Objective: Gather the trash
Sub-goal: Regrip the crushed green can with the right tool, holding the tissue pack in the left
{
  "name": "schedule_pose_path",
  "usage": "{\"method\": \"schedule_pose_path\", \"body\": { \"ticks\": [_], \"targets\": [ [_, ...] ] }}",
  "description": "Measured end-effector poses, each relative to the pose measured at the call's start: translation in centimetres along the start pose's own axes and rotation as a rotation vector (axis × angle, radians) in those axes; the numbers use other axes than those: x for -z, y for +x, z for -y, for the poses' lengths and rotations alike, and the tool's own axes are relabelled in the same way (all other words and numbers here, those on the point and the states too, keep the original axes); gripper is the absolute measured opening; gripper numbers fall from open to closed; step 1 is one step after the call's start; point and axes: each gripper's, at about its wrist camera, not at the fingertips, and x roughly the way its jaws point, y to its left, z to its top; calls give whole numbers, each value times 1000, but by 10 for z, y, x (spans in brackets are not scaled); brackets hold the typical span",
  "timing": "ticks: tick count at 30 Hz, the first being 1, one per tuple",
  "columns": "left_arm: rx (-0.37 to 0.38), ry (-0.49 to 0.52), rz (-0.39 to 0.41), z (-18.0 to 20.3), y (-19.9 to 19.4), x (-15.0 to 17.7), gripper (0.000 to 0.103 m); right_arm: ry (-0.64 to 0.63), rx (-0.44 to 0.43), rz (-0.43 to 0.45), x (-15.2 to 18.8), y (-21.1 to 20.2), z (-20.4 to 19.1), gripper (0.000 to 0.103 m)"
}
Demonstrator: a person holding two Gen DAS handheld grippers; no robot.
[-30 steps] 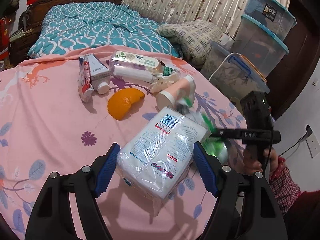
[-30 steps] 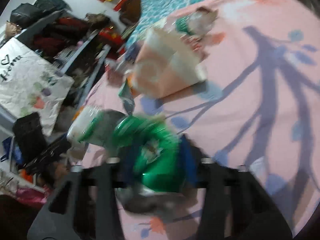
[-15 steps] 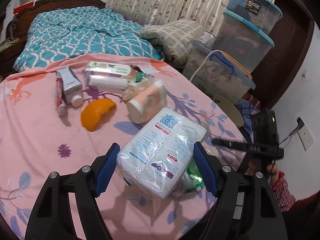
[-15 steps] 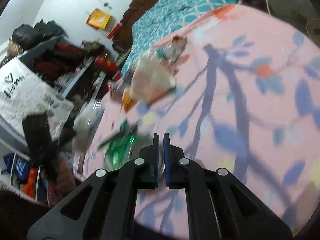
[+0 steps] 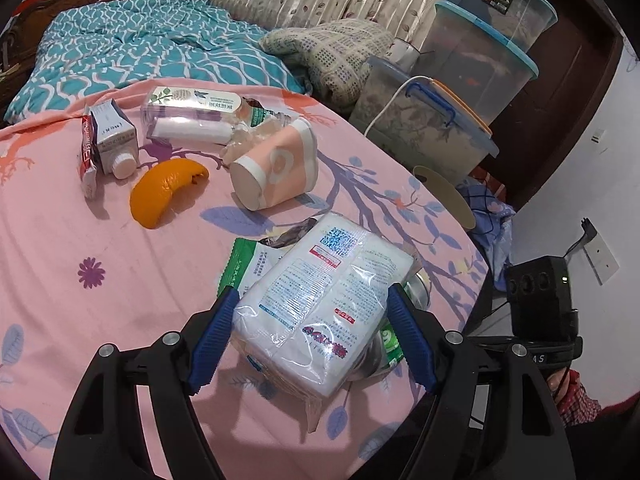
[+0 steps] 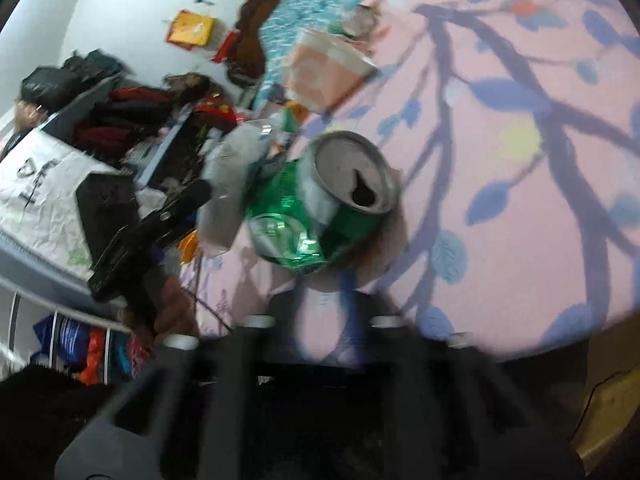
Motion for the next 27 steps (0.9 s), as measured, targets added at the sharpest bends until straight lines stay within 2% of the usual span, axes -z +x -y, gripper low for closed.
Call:
{"method": "schedule_pose_path", "body": {
  "ticks": [1,2,3,7,10,12,14,19,24,27],
  "targets": [
    [4,0,1,-1,0,0,71,-2,-16,25,1,-5,-1,72],
    [12,-1,2,-2,-1,1,71,-13,-5,37,2,-7,-4,87],
    [22,-2,4,-3,-1,2,71,-27,15,47,2,-8,-9,92],
    [53,-9,34,-6,-11,4,72,-20,46,30,-2,-3,-15,91],
    [59,-17,60,-10,-20,3,72,-20,46,-14,-10,12,-19,72],
    [51,-22,69,-13,-25,3,72,3,14,-52,-16,27,-19,49],
    [40,-27,73,-16,-28,2,72,35,-6,-54,-23,39,-14,38],
    [28,-37,99,-17,-41,-2,72,170,-90,18,-43,43,8,23],
    [14,-8,117,-2,-44,-11,72,246,-92,93,-57,27,29,26],
    [11,5,117,8,-38,-18,72,258,-103,103,-71,23,37,26]
  ]
}}
